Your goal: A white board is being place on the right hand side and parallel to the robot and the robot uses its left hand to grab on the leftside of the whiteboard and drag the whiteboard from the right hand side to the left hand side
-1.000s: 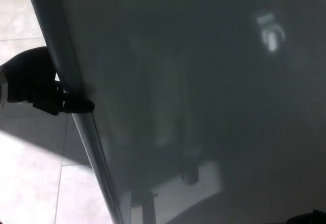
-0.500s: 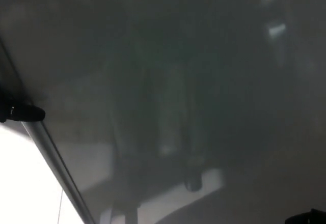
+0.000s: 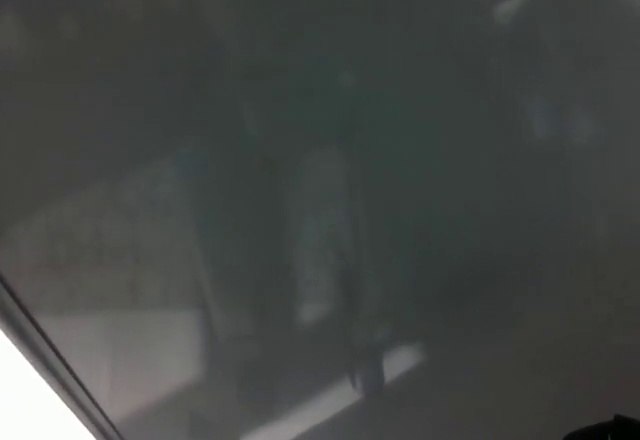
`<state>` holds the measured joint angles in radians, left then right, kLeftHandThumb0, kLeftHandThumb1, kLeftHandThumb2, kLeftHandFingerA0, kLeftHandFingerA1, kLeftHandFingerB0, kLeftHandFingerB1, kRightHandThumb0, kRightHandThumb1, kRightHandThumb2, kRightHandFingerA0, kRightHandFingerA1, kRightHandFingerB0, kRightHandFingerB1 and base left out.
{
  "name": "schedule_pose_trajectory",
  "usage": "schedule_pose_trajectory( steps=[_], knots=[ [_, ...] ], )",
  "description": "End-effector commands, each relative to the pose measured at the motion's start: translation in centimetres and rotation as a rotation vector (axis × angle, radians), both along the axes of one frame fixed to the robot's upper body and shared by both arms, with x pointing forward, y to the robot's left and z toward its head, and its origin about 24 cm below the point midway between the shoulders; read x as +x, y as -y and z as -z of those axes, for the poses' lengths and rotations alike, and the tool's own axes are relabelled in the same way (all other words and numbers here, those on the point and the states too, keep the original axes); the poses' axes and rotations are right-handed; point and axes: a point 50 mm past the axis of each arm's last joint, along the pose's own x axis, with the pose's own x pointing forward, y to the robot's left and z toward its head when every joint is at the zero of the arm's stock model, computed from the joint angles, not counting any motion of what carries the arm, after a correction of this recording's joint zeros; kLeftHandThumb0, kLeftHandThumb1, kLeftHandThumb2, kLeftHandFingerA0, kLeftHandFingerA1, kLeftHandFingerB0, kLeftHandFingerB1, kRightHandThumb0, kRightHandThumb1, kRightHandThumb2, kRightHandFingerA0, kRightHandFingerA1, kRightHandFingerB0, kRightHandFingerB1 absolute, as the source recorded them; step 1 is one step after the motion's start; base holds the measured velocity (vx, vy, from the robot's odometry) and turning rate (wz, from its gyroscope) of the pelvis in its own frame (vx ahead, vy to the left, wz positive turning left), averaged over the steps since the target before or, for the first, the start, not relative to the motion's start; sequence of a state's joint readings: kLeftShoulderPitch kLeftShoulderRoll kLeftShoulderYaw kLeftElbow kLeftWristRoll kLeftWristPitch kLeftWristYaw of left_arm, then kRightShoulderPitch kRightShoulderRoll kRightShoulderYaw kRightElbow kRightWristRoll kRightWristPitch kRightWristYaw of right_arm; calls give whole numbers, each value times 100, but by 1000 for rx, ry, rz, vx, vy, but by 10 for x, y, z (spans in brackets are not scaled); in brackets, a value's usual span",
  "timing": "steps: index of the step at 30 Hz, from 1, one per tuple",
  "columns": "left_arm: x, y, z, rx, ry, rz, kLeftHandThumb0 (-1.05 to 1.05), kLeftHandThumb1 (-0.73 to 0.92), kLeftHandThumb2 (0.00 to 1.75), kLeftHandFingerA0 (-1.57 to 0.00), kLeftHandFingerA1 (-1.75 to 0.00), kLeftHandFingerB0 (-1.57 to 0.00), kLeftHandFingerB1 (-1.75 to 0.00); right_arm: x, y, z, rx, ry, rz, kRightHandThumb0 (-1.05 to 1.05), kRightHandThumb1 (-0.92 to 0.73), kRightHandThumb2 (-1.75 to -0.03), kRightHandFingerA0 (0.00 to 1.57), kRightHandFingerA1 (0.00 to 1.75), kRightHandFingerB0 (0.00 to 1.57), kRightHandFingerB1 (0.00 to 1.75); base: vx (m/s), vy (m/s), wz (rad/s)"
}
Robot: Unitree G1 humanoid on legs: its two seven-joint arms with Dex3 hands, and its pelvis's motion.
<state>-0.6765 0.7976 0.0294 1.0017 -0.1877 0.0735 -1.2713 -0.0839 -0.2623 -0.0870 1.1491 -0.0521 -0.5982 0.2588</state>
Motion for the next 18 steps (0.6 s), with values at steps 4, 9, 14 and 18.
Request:
schedule_pose_trajectory(
  steps=[4,9,14,18],
  knots=[
    [-36,-28,6,5,-85,9,1,80,68,-66,-63,-79,-91,-5,7,0,-17,-17,10,-62,-74,-75,76,119,60,88,0,0,0],
    [-47,-40,2,9,-159,-48,4,75,74,-51,-68,-74,-94,-6,6,1,-18,-25,7,-63,-73,-75,79,122,61,89,0,0,0],
    [-55,-51,-5,40,-154,-91,9,79,75,-60,-75,-74,-93,-5,7,1,-26,-29,-2,-61,-74,-76,80,121,61,86,0,0,0],
    [-62,-56,-10,31,-156,-93,9,83,71,-60,-75,-73,-87,-5,7,0,-37,-24,-8,-61,-73,-77,81,122,62,88,0,0,0]
  ],
)
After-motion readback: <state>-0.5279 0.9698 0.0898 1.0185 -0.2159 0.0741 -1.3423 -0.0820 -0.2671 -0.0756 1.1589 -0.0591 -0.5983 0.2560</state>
